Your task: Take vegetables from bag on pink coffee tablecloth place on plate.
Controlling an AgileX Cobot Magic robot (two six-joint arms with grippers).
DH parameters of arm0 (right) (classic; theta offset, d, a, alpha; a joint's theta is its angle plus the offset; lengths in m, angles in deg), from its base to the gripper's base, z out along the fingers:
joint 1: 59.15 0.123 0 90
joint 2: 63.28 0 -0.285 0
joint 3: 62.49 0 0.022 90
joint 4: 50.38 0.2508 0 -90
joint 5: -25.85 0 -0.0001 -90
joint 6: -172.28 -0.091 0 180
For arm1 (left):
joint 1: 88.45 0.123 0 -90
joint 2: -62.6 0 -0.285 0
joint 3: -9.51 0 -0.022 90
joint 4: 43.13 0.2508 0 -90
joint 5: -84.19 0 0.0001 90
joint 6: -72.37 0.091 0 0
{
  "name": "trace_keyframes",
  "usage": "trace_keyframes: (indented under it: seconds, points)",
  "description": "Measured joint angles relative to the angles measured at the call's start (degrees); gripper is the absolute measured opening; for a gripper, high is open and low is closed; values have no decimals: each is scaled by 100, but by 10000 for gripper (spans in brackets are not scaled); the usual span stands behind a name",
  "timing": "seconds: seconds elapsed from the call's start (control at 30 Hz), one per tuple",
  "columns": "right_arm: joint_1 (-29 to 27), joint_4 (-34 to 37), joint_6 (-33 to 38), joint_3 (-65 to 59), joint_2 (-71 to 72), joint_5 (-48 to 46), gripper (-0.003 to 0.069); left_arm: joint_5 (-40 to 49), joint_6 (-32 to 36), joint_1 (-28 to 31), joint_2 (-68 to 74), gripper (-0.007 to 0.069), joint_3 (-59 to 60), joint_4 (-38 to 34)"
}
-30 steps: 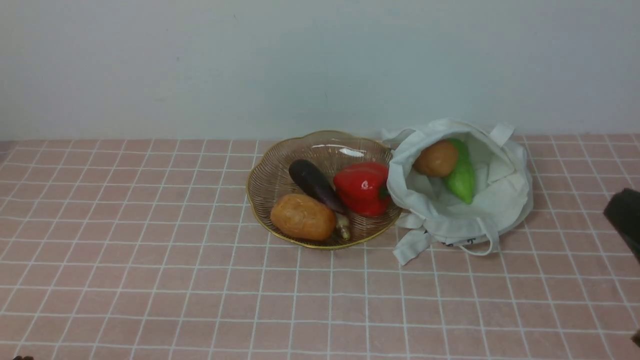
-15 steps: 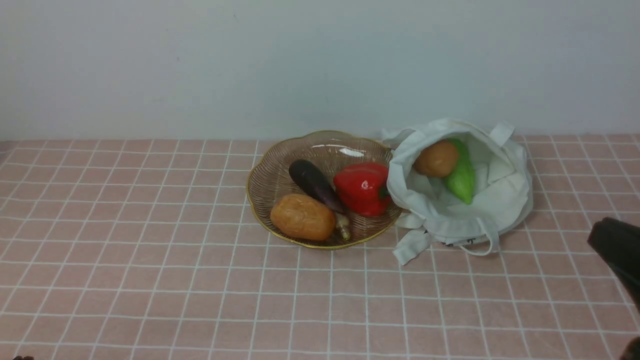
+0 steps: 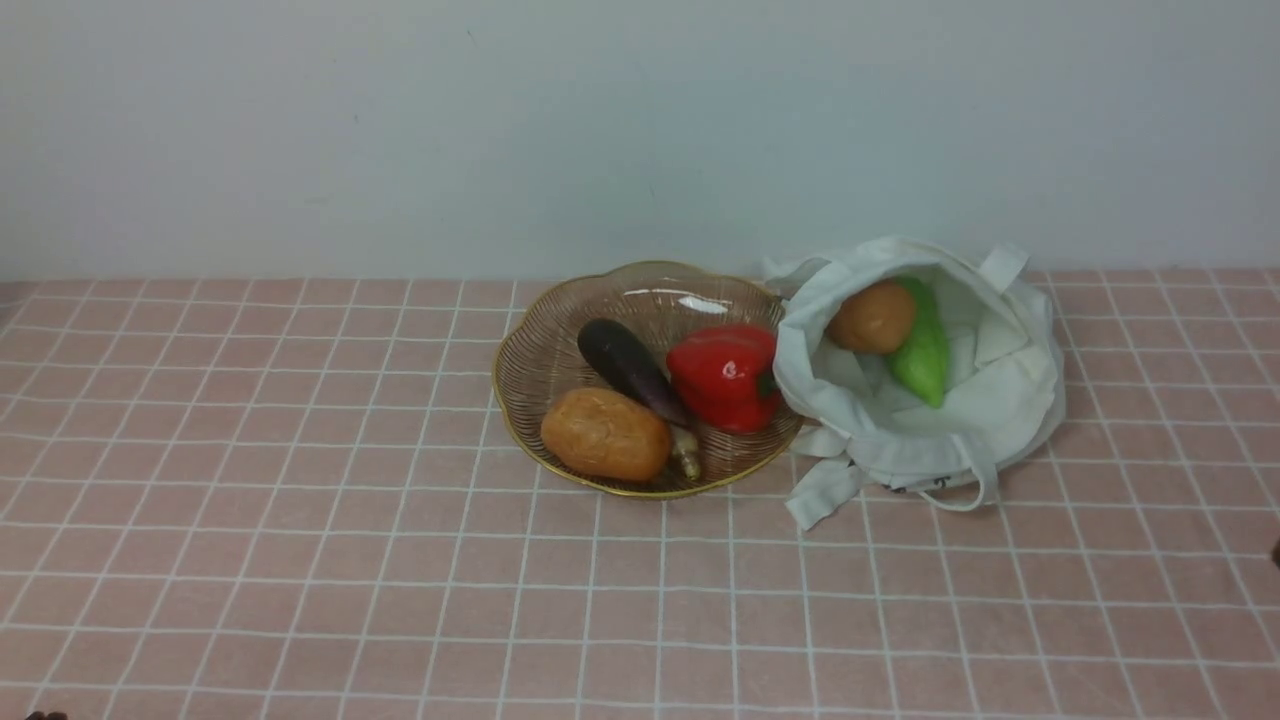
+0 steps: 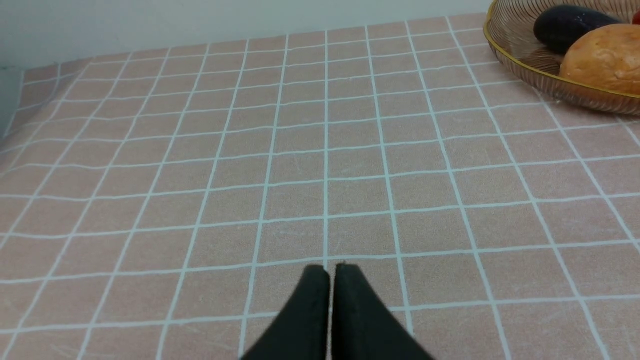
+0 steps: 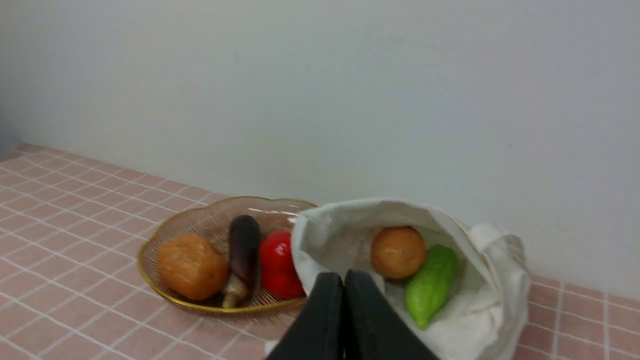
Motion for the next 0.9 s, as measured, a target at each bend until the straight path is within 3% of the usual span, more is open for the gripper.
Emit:
trace_keyframes:
  seconds: [0.3,0.43,0.63,0.9]
  points:
    - [-1315,-107,-7,-900,1131,-1009,-15,0,0,0,0,-4,0,0]
    - [-1620,-157,-23,-991,1139,-1101,-15,0,0,0,0,-4,0,0]
    - [-1856,-408,-150,-1097,1139,-1176,-15,0,0,0,0,-4,0,0]
    - [-1717,-419,-252,-1102,1143,-1146,-15,0,0,0,0,-4,0,0]
